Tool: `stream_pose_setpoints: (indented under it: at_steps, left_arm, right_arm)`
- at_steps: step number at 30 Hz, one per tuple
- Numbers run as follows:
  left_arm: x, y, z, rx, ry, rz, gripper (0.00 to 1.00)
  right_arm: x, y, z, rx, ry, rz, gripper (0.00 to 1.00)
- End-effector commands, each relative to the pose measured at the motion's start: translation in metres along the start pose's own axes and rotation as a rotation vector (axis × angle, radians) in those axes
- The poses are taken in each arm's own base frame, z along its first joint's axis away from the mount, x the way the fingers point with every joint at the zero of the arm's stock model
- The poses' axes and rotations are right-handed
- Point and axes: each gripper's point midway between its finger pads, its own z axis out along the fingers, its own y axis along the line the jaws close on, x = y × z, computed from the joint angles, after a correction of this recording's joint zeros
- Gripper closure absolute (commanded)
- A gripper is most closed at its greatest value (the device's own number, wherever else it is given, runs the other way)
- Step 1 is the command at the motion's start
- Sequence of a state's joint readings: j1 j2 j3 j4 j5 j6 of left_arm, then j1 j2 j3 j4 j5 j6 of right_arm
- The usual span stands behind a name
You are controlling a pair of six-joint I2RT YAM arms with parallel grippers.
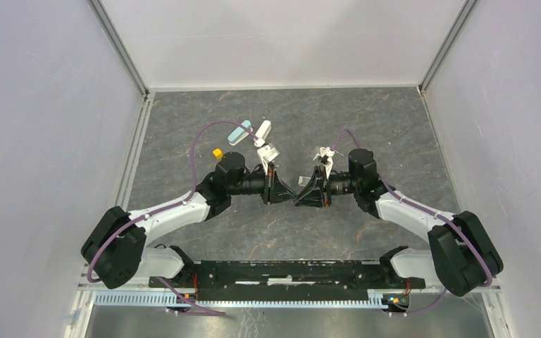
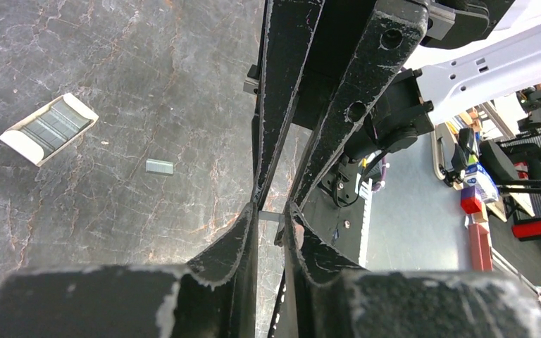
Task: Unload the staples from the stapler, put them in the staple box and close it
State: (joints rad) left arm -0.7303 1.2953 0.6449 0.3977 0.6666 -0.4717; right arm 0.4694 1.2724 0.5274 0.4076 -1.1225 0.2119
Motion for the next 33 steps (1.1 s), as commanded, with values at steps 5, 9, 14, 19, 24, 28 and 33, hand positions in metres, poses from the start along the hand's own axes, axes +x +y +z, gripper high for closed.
stream_pose_setpoints:
  at_steps: [5, 9, 14, 19, 24, 28, 33]
  left_arm:
    - [-0.021, -0.015, 0.0, 0.058, -0.052, 0.071, 0.91]
    - [-0.025, -0.018, -0.003, 0.061, -0.09, 0.066, 0.91]
    - [-0.034, -0.026, -0.017, 0.058, -0.2, 0.058, 0.91]
    - [-0.036, -0.039, -0.031, 0.093, -0.281, 0.054, 0.9]
    - [-0.038, -0.049, -0.038, 0.156, -0.354, 0.036, 0.9]
    - [-0.041, -0.053, -0.039, 0.192, -0.393, 0.019, 0.9]
    - [-0.048, -0.056, -0.038, 0.226, -0.428, 0.01, 0.9]
  right_arm:
    - [-0.023, 0.005, 0.002, -0.02, -0.031, -0.091, 0.84]
    - [-0.025, 0.011, 0.001, -0.051, -0.033, -0.107, 0.56]
    - [-0.033, 0.028, -0.003, -0.123, -0.059, -0.15, 0.36]
    - [-0.048, 0.046, -0.013, -0.16, -0.141, -0.173, 0.21]
    - [-0.055, 0.052, -0.017, -0.169, -0.187, -0.11, 0.19]
    - [-0.058, 0.062, -0.019, -0.199, -0.23, -0.051, 0.23]
    - [-0.057, 0.061, -0.019, -0.203, -0.24, -0.006, 0.34]
